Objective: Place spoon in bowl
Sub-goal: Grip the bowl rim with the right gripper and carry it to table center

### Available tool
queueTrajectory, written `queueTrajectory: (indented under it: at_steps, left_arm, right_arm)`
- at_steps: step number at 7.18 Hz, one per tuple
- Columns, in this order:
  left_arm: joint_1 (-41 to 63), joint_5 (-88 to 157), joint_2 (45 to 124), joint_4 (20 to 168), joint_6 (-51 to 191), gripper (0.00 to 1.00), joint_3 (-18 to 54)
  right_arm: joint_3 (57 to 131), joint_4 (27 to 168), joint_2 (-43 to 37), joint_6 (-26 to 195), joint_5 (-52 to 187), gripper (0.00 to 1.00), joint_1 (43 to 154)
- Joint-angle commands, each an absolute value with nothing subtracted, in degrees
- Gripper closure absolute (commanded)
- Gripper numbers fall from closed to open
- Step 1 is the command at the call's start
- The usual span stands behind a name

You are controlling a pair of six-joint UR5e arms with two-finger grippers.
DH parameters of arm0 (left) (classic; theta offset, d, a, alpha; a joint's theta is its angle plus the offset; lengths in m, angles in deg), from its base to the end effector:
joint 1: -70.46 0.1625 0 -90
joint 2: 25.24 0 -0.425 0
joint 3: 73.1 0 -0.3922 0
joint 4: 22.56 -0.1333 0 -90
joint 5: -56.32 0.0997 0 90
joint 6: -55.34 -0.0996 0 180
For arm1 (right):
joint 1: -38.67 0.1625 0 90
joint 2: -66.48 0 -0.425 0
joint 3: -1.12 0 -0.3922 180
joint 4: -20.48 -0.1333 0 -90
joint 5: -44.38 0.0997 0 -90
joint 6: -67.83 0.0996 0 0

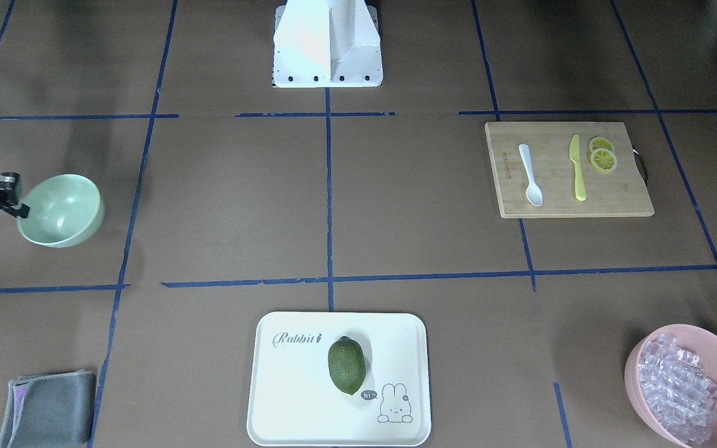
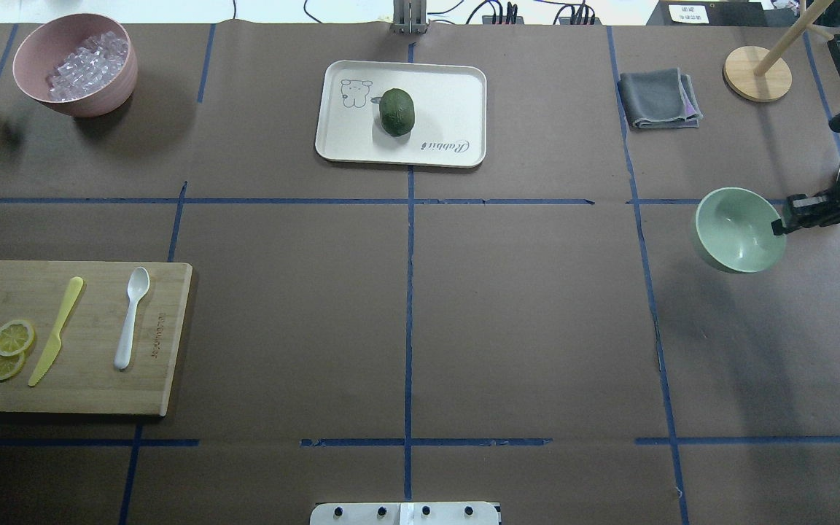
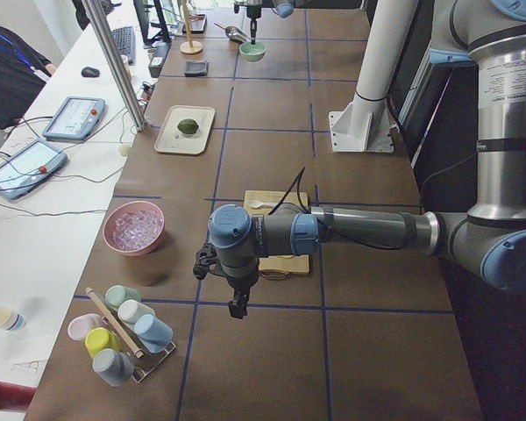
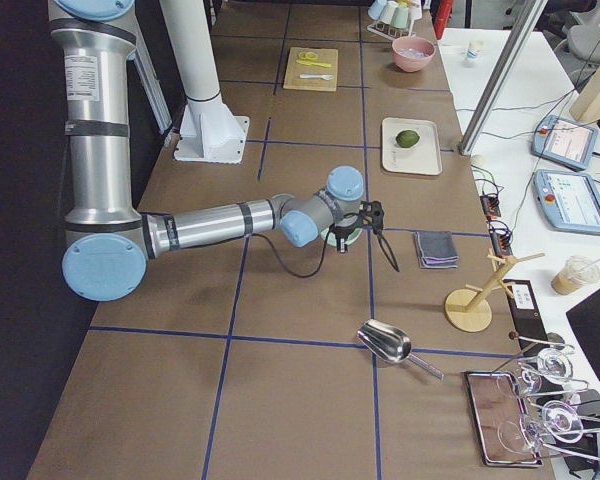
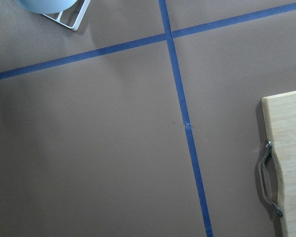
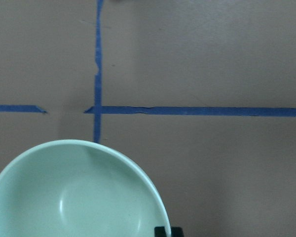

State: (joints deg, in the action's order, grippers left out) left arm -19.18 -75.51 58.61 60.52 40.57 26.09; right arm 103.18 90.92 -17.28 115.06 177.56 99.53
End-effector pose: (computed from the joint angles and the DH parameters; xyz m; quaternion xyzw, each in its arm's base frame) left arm -0.0641 -0.4410 0.6450 0.0134 0.3579 0.1109 0.9270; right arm -0.2070 -0.5050 0.4580 0.0219 -0.4601 0.0204 0.8874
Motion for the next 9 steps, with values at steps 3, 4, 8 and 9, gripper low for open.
queueTrajectory:
  at_steps: [3, 4, 8, 9]
  left_arm:
    - [-19.1, -75.5, 58.8, 60.6, 40.7, 0.0, 26.1]
    - [-19.1, -75.5, 58.8, 60.6, 40.7, 0.0, 26.1]
    - [-18.8, -75.5, 59.0, 60.6, 40.8, 0.0, 26.6]
    - [-18.8, -75.5, 59.0, 60.6, 40.8, 0.0, 26.9]
  right_arm:
    - [105.5, 106.9, 4.6, 140.0, 167.4, 1.0, 84.1]
    - [105.3, 107.0, 6.5, 144.3, 164.6, 1.0, 80.1]
    - [96.9, 106.8, 15.6, 154.5, 152.8, 1.0, 68.6]
    - [96.5, 106.8, 15.6, 155.3, 151.6, 1.0, 67.2]
